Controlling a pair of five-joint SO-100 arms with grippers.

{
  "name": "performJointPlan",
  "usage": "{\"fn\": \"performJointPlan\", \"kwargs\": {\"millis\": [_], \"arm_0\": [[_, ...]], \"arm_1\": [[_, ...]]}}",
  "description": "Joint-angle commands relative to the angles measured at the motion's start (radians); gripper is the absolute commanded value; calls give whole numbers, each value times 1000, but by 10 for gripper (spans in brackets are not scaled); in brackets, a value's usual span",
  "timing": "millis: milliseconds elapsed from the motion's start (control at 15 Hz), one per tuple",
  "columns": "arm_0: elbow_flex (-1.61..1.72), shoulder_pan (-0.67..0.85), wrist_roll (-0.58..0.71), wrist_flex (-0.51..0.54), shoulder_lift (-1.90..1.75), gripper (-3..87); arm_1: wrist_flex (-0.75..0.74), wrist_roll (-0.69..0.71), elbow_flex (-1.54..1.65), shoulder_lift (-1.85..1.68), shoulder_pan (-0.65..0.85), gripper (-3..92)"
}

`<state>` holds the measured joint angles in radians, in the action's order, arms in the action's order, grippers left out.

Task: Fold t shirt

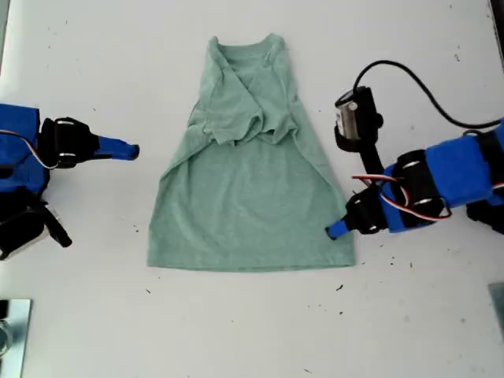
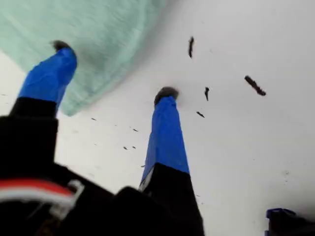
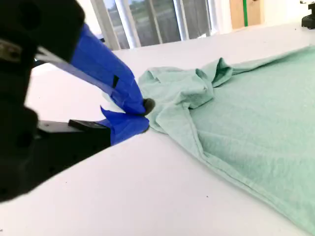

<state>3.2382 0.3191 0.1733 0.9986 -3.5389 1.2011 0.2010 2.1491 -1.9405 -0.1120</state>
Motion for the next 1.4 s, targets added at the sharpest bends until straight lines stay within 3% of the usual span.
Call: {"fn": "performJointPlan", "kwargs": {"millis": [0,133,200,400,600,733,867,1067,1133,1200,1333], "arm_0": [[12,-18,17,3,-8,-3],[12,-23,17,3,-9,-3],[12,-26,17,3,-9,-3],[12,-28,17,3,-11,-3],[12,-28,18,5,-14,-3],[12,-28,18,5,-14,-3],[12,-29,18,5,-14,-3],[12,-29,18,5,-14,-3],[12,-29,18,5,-14,-3],[12,-29,18,5,-14,-3],[12,-31,18,5,-14,-3]], "arm_1": [[-190,-23,43,89,-31,240],[-308,-44,95,202,-49,20],[-327,-44,110,189,-61,9],[6,32,-78,-5,-26,4],[437,158,-575,20,20,4],[526,233,-922,215,9,4],[480,253,-1137,402,-3,4],[219,249,-1149,568,-11,3],[147,227,-1098,607,-9,41],[120,213,-1081,660,-15,228],[164,225,-1118,655,-28,350]]}}
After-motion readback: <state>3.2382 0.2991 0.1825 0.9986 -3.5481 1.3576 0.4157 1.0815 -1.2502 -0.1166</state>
